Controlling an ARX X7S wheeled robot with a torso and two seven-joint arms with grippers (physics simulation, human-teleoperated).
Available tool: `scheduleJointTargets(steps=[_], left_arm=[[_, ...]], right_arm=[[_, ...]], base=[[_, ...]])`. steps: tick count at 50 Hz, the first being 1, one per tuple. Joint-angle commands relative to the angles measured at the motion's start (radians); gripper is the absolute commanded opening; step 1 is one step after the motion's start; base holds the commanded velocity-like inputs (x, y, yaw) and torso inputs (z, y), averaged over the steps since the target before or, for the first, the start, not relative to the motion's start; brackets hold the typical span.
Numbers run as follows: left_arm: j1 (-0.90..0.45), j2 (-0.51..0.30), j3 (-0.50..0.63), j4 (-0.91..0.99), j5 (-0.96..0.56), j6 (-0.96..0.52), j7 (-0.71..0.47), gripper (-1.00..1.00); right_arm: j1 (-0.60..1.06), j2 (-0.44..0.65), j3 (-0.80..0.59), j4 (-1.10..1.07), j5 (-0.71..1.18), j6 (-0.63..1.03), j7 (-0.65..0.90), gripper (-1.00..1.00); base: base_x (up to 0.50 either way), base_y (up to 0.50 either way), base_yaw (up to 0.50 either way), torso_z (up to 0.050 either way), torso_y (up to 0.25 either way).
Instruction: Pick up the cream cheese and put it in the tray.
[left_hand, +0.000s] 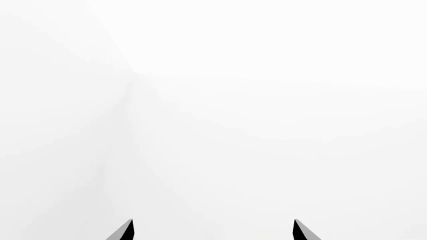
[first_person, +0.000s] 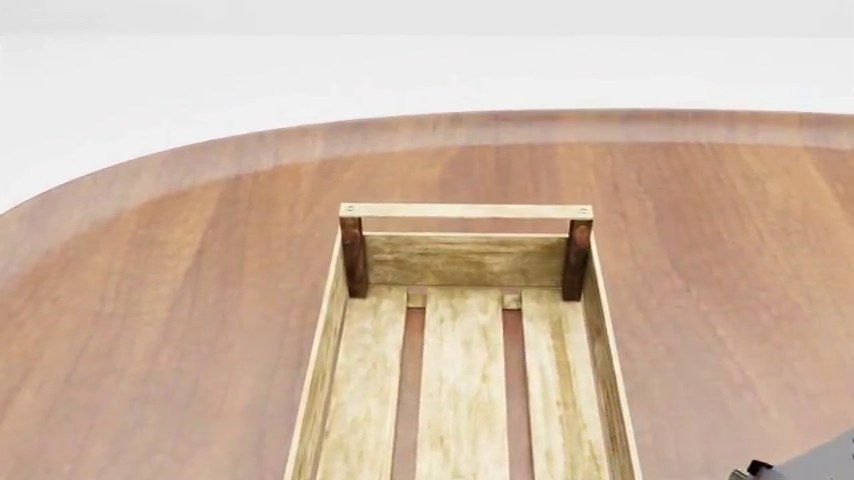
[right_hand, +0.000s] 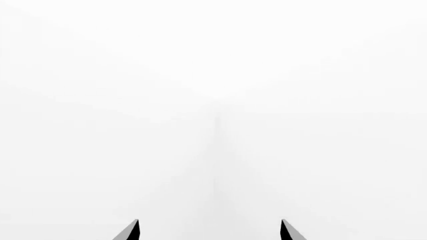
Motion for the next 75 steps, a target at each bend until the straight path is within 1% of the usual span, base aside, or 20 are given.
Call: scheduleJointTargets(steps=[1,10,15,21,28,36,44,52,57,60,62,65,71,73,74,75], left_arm=[[-0.001,-0.004,-0.001,-0.002,-0.001,0.004,-0.006,1.0],[-0.001,-0.006,0.003,-0.006,0.002,0.005,-0.008,1.0],[0.0,-0.008,0.004,-0.005,0.002,0.004,-0.01,1.0],[0.0,-0.008,0.006,-0.001,0.006,-0.001,-0.012,1.0],[0.001,-0.012,0.005,0.001,0.004,-0.001,-0.015,1.0],[-0.003,-0.012,0.009,-0.007,0.006,-0.003,-0.017,1.0],[-0.009,-0.012,0.014,-0.012,0.008,-0.013,-0.019,1.0],[-0.01,-0.013,0.019,-0.011,0.009,-0.017,-0.02,1.0],[-0.012,-0.014,0.022,-0.012,0.009,-0.021,-0.02,1.0],[-0.012,-0.014,0.024,-0.012,0.011,-0.023,-0.021,1.0],[-0.013,-0.014,0.026,-0.013,0.011,-0.026,-0.02,1.0],[-0.012,-0.015,0.027,-0.012,0.013,-0.026,-0.022,1.0],[-0.014,-0.016,0.029,-0.016,0.014,-0.028,-0.023,1.0],[-0.014,-0.016,0.029,-0.017,0.016,-0.025,-0.025,1.0],[-0.014,-0.017,0.029,-0.017,0.014,-0.026,-0.024,1.0],[-0.014,-0.017,0.03,-0.018,0.015,-0.026,-0.025,1.0]], right_arm=[[-0.005,-0.004,0.137,-0.064,0.049,0.104,0.027,1.0],[-0.021,0.009,0.26,-0.092,0.075,0.152,0.051,1.0],[-0.023,0.019,0.298,-0.083,0.08,0.18,0.054,1.0],[0.006,0.043,0.302,-0.067,0.069,0.244,0.043,1.0],[0.045,0.063,0.336,-0.054,0.108,0.292,0.026,1.0],[0.085,0.091,0.337,0.001,0.116,0.318,0.017,1.0],[0.132,0.129,0.37,-0.011,0.161,0.419,-0.026,1.0],[0.21,0.182,0.387,-0.002,0.207,0.56,-0.078,1.0],[0.248,0.185,0.437,-0.004,0.274,0.599,-0.112,1.0],[0.268,0.196,0.443,0.002,0.291,0.63,-0.123,1.0],[0.285,0.208,0.438,0.004,0.325,0.686,-0.156,1.0],[0.294,0.209,0.449,0.003,0.342,0.711,-0.165,1.0],[0.326,0.217,0.494,-0.028,0.411,0.817,-0.205,1.0],[0.328,0.218,0.499,-0.025,0.41,0.817,-0.203,1.0],[0.331,0.223,0.505,-0.021,0.428,0.853,-0.217,1.0],[0.335,0.219,0.513,-0.02,0.431,0.851,-0.216,1.0]], base=[[0.0,0.0,0.0,0.0,0.0],[0.0,0.0,0.0,0.0,0.0],[0.0,0.0,0.0,0.0,0.0],[0.0,0.0,0.0,0.0,0.0],[0.0,0.0,0.0,0.0,0.0],[0.0,0.0,0.0,0.0,0.0],[0.0,0.0,0.0,0.0,0.0],[0.0,0.0,0.0,0.0,0.0],[0.0,0.0,0.0,0.0,0.0],[0.0,0.0,0.0,0.0,0.0],[0.0,0.0,0.0,0.0,0.0],[0.0,0.0,0.0,0.0,0.0],[0.0,0.0,0.0,0.0,0.0],[0.0,0.0,0.0,0.0,0.0],[0.0,0.0,0.0,0.0,0.0],[0.0,0.0,0.0,0.0,0.0]])
